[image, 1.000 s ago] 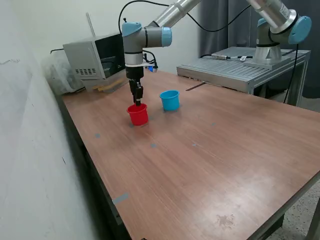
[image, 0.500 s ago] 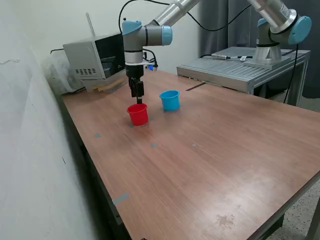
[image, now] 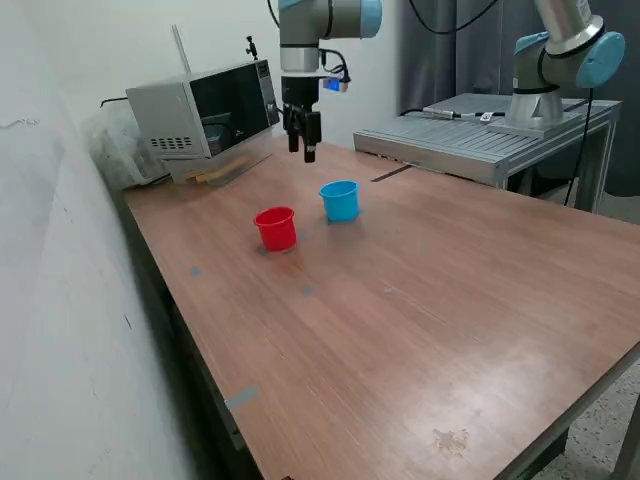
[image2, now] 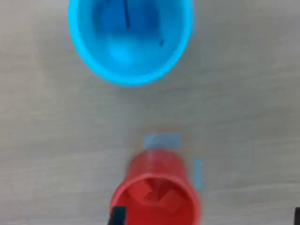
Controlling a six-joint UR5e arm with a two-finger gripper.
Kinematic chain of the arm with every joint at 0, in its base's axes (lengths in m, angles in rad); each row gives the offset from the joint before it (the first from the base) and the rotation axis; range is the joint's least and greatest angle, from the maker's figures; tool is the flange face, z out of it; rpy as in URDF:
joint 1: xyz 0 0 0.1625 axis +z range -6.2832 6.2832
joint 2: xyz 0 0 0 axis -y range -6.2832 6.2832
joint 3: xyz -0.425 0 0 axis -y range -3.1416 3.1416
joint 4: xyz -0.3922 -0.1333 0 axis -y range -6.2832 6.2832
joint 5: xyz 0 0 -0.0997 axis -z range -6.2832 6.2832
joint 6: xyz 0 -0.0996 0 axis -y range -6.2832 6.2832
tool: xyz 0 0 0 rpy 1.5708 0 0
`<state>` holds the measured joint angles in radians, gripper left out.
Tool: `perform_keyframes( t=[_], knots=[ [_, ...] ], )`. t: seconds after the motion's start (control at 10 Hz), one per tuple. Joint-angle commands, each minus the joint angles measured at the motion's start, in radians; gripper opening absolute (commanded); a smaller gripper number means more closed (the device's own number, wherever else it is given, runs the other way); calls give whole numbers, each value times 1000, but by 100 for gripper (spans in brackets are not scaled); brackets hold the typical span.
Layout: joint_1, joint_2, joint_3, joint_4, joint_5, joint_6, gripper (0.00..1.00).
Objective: Place red objects in the red bin, and blue objects in the blue bin.
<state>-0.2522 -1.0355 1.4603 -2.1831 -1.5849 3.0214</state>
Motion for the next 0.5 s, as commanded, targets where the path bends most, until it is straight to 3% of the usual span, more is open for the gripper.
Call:
perform_keyframes(
  t=[0.0, 0.3, 0.4],
  knots=[
    [53, -326, 159, 194, -4, -3, 100],
    [76, -539, 155, 456, -15, -3, 100],
    [121, -595, 144, 533, -45, 5, 100]
  ],
)
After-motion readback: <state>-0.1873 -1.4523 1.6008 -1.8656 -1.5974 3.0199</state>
